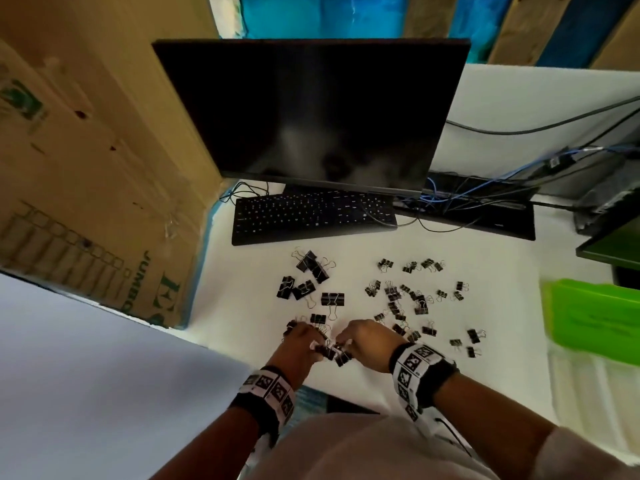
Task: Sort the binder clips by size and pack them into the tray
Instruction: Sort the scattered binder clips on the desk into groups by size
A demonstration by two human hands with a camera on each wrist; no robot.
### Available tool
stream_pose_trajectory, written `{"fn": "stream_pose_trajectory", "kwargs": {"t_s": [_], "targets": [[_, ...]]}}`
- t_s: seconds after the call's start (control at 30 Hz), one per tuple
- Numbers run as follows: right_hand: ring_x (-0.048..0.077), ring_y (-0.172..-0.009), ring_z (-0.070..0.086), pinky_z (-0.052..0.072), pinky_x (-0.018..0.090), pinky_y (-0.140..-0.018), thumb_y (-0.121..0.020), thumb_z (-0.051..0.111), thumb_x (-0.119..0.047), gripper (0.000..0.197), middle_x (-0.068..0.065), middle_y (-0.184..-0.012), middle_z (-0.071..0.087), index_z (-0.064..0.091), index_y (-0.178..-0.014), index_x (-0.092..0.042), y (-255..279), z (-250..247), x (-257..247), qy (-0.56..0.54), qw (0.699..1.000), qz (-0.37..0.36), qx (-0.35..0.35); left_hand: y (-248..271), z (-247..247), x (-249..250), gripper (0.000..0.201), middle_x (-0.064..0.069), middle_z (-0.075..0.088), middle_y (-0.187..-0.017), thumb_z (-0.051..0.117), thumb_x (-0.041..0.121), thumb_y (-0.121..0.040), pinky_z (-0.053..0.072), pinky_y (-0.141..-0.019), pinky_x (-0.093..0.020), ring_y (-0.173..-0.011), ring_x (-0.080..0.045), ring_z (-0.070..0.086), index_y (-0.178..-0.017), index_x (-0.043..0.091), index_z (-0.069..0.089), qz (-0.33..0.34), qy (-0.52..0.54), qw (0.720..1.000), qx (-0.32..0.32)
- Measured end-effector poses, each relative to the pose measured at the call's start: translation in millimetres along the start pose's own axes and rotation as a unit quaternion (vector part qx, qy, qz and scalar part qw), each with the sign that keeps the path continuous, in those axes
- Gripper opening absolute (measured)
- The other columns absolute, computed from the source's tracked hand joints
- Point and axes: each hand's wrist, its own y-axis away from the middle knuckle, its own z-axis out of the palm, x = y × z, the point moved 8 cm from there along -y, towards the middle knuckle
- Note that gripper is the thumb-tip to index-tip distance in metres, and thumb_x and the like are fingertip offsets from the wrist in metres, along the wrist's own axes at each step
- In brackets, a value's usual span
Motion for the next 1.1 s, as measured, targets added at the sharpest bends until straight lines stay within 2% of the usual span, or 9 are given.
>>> {"fn": "stream_pose_trajectory", "kwargs": {"t_s": [0.13, 0.23, 0.37, 0.5, 0.6, 0.7, 0.93, 1.0, 1.1], "targets": [[0.020, -0.115, 0.055, 0.044, 0.034, -0.100, -0.091, 0.045, -0.009, 0.035, 0.002, -0.125, 0.060, 0.062, -0.118, -0.023, 19.6, -15.7, 21.0, -0.034, 0.998, 0.011, 0.056, 4.0, 5.3, -2.9, 0.026, 0.010, 0.038, -0.111, 0.065, 0.009, -0.083, 0.044, -0.072, -0.018, -0.066, -0.003, 0.050, -0.103, 0.022, 0.053, 0.024, -0.004, 1.000, -0.016], [0.019, -0.107, 0.060, 0.047, 0.035, -0.095, -0.089, 0.048, -0.005, 0.033, 0.001, -0.115, 0.066, 0.067, -0.109, -0.023, 47.5, -44.0, 63.3, -0.082, 0.983, 0.069, 0.151, -1.3, 0.3, 3.4, 0.031, 0.013, 0.036, -0.112, 0.064, 0.011, -0.083, 0.046, -0.072, -0.017, -0.068, -0.003, 0.053, -0.100, 0.031, 0.048, 0.052, -0.006, 0.999, -0.001], [0.020, -0.110, 0.057, 0.042, 0.024, -0.095, -0.086, 0.047, -0.001, 0.035, 0.002, -0.117, 0.063, 0.068, -0.104, -0.022, 112.0, -77.4, 146.8, -0.095, 0.926, 0.243, 0.271, -21.6, -5.4, 35.0, 0.026, 0.013, 0.035, -0.115, 0.058, 0.012, -0.088, 0.049, -0.078, -0.020, -0.073, 0.000, 0.052, -0.107, 0.027, 0.051, 0.094, 0.009, 0.996, -0.004], [0.026, -0.108, 0.056, 0.045, 0.033, -0.096, -0.084, 0.058, -0.009, 0.027, 0.008, -0.118, 0.061, 0.066, -0.108, -0.018, 155.8, -70.7, 202.2, -0.097, 0.895, 0.354, 0.255, -55.3, -13.6, 82.4, 0.025, 0.015, 0.037, -0.115, 0.057, 0.016, -0.090, 0.043, -0.081, -0.018, -0.076, 0.000, 0.050, -0.114, 0.022, 0.054, 0.154, -0.014, 0.988, 0.022], [0.024, -0.099, 0.062, 0.045, 0.025, -0.086, -0.083, 0.064, -0.012, 0.024, 0.008, -0.107, 0.066, 0.067, -0.106, -0.016, 161.2, -58.4, 212.3, -0.126, 0.897, 0.359, 0.225, -84.9, -23.6, 116.0, 0.019, 0.010, 0.043, -0.112, 0.057, 0.011, -0.090, 0.044, -0.078, -0.019, -0.071, -0.004, 0.052, -0.107, 0.019, 0.059, 0.190, -0.017, 0.980, 0.056], [0.021, -0.096, 0.064, 0.042, 0.020, -0.081, -0.084, 0.060, -0.010, 0.021, 0.006, -0.104, 0.070, 0.069, -0.102, -0.016, 163.4, -56.5, 216.4, -0.145, 0.887, 0.364, 0.245, -118.5, -26.7, 132.8, 0.020, 0.008, 0.046, -0.112, 0.054, 0.007, -0.090, 0.044, -0.081, -0.022, -0.081, -0.011, 0.056, -0.105, 0.019, 0.060, 0.181, -0.036, 0.981, 0.062], [0.025, -0.097, 0.061, 0.050, 0.033, -0.080, -0.087, 0.053, -0.024, 0.018, 0.004, -0.108, 0.067, 0.066, -0.099, -0.026, 155.1, -51.3, 215.0, -0.099, 0.899, 0.380, 0.195, -180.7, -11.5, 124.7, 0.043, -0.002, 0.043, -0.129, 0.049, -0.003, -0.087, 0.034, -0.108, -0.029, -0.123, -0.019, 0.044, -0.125, 0.018, 0.049, 0.095, -0.122, 0.988, 0.030], [0.024, -0.096, 0.061, 0.049, 0.032, -0.079, -0.088, 0.051, -0.020, 0.020, 0.003, -0.107, 0.068, 0.067, -0.098, -0.025, 154.3, -56.0, 211.1, -0.099, 0.901, 0.366, 0.211, -189.0, -7.1, 123.9, 0.050, 0.000, 0.040, -0.133, 0.049, -0.004, -0.087, 0.032, -0.110, -0.028, -0.127, -0.017, 0.040, -0.131, 0.020, 0.044, 0.082, -0.127, 0.988, 0.028], [0.018, -0.093, 0.062, 0.049, 0.030, -0.082, -0.088, 0.052, -0.016, 0.021, -0.002, -0.104, 0.067, 0.068, -0.099, -0.024, 148.1, -70.0, 197.4, -0.125, 0.906, 0.308, 0.261, -199.4, 2.5, 131.9, 0.054, 0.005, 0.041, -0.131, 0.050, -0.006, -0.086, 0.032, -0.103, -0.019, -0.123, -0.012, 0.042, -0.131, 0.024, 0.046, 0.094, -0.141, 0.985, 0.014]]}}
